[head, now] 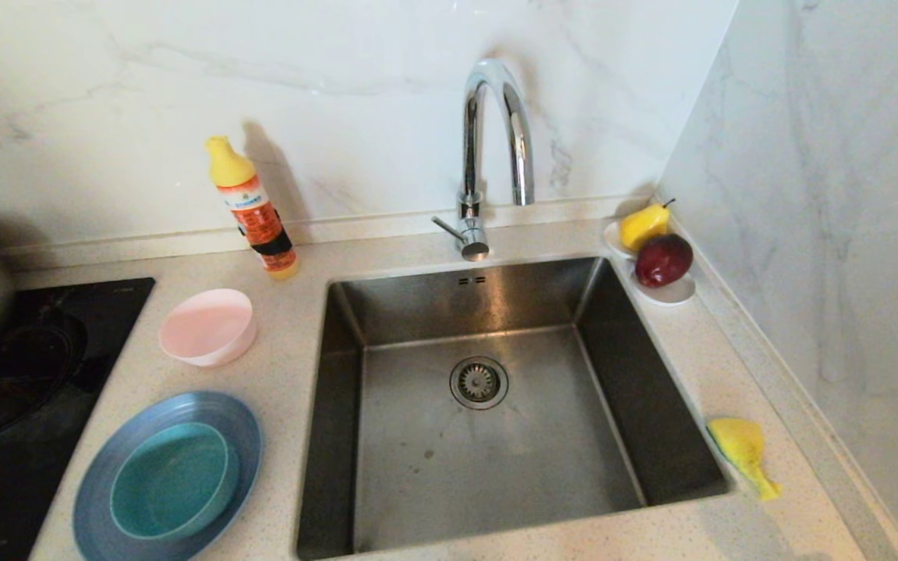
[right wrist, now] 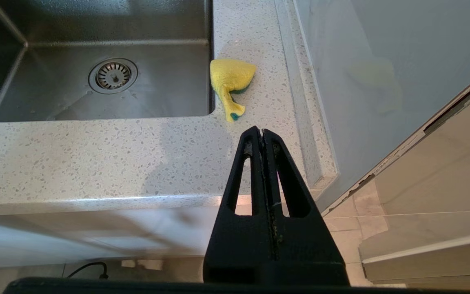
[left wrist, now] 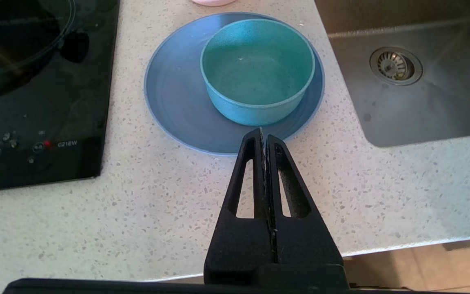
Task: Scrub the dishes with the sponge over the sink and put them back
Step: Grab the dish soap
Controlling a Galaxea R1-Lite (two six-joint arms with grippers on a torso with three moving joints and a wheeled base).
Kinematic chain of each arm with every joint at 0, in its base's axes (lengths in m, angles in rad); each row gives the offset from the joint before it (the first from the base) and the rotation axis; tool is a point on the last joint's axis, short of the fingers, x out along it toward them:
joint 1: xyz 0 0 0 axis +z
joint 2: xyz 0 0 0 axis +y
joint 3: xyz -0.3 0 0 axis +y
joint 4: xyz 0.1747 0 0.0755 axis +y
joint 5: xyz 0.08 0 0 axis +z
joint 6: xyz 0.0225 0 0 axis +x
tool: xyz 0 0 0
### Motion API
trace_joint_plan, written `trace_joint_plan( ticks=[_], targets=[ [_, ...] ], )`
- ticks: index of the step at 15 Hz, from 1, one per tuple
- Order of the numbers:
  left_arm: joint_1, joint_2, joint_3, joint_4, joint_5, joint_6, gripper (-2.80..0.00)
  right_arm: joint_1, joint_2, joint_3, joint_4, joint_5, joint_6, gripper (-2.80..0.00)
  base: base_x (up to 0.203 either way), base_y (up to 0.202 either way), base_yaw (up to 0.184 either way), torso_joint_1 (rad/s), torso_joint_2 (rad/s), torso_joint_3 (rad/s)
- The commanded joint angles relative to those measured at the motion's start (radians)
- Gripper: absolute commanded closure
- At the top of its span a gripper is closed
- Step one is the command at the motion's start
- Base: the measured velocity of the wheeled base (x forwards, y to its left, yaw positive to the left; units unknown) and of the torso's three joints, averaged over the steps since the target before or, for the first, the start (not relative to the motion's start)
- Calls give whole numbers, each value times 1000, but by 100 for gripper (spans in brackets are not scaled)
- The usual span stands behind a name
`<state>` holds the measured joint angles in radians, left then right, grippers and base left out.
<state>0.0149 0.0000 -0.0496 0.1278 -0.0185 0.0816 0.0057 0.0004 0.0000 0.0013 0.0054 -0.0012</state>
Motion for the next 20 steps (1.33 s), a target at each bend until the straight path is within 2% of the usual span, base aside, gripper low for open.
trace_joint_plan(
  ticks=[1, 4, 7, 11, 15, 17, 19, 20],
  targets=[
    [0, -1, -1, -1, 1, 25, 0, 0, 0, 0, 0, 1, -2, 0, 0, 0, 0, 0, 0, 0],
    [1, 57, -128, -7, 1, 39, 0, 0, 0, -1, 0, 1, 0, 0, 0, 0, 0, 0, 0, 0],
    [1, 325, -258, -60, 2, 10, 0, 0, 0, 0, 0, 1, 0, 0, 0, 0, 0, 0, 0, 0],
    [2, 786, -376, -244, 11, -23, 0, 0, 0, 0, 0, 1, 0, 0, 0, 0, 0, 0, 0, 0],
    [1, 1230, -534, -415, 40, -89, 0, 0, 0, -1, 0, 1, 0, 0, 0, 0, 0, 0, 0, 0],
    [1, 1407, -602, -491, 65, -117, 0, 0, 0, 0, 0, 1, 0, 0, 0, 0, 0, 0, 0, 0],
    [-6, 1542, -636, -621, 103, -136, 0, 0, 0, 0, 0, 1, 0, 0, 0, 0, 0, 0, 0, 0],
    [-14, 1589, -646, -688, 131, -143, -280, 0, 0, 0, -1, 1, -1, 0, 0, 0, 0, 0, 0, 0]
  ],
)
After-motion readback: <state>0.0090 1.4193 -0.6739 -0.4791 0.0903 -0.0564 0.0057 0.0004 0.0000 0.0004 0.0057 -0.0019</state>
